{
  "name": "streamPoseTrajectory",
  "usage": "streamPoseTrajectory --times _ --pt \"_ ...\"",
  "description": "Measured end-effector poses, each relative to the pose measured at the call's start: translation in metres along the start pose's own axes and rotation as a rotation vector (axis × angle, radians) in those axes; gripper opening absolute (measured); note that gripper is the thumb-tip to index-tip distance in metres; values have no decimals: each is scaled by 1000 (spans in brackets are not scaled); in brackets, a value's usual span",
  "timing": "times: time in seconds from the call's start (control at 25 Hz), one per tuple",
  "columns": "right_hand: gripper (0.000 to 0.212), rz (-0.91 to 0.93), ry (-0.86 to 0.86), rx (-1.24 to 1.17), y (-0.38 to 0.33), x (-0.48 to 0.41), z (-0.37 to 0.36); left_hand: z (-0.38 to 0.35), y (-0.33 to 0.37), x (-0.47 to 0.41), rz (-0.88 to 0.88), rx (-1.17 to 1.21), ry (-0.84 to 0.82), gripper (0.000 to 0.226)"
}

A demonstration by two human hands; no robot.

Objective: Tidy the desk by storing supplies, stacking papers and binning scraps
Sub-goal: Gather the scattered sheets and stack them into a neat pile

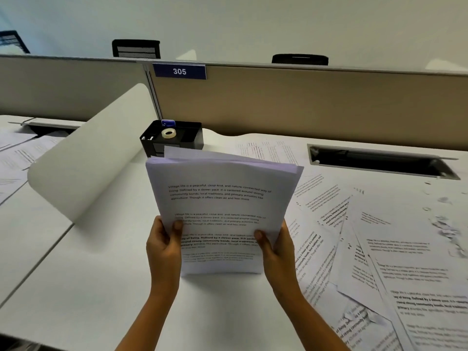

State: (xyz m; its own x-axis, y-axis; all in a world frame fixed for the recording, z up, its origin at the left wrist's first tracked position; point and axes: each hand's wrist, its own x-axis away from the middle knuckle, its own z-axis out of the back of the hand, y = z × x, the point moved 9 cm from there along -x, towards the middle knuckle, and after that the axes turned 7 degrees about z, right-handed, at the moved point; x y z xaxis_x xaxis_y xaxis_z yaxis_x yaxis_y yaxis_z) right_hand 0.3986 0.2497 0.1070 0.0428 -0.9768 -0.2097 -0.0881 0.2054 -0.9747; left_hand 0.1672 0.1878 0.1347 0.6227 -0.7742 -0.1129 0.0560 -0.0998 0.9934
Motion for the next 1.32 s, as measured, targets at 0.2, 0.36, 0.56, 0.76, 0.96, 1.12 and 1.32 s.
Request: streamPoseTrajectory --times 0.2,0.36,0.56,0.76,0.96,1.12,1.32 --pt "30 38 -5 61 -9 -9 -10 0 8 -11 -7 1 -10 21" --pt "53 200 7 20 -52 -15 -11 -4 76 -12 -263 -15 -14 61" --pt "75 480 36 43 -126 -32 -18 -14 150 -19 -673 -391 38 44" --pt "42 617 62 412 -139 -37 -19 -12 144 -20 -713 -602 44 31" --pt "27 632 64 402 -138 -29 -20 7 135 -18 -665 -508 11 34" --pt "43 497 46 124 -123 -24 -19 16 122 -18 -522 -174 -44 24" --pt "36 291 31 248 -46 -15 -13 1 17 -29 -73 -129 -210 14"
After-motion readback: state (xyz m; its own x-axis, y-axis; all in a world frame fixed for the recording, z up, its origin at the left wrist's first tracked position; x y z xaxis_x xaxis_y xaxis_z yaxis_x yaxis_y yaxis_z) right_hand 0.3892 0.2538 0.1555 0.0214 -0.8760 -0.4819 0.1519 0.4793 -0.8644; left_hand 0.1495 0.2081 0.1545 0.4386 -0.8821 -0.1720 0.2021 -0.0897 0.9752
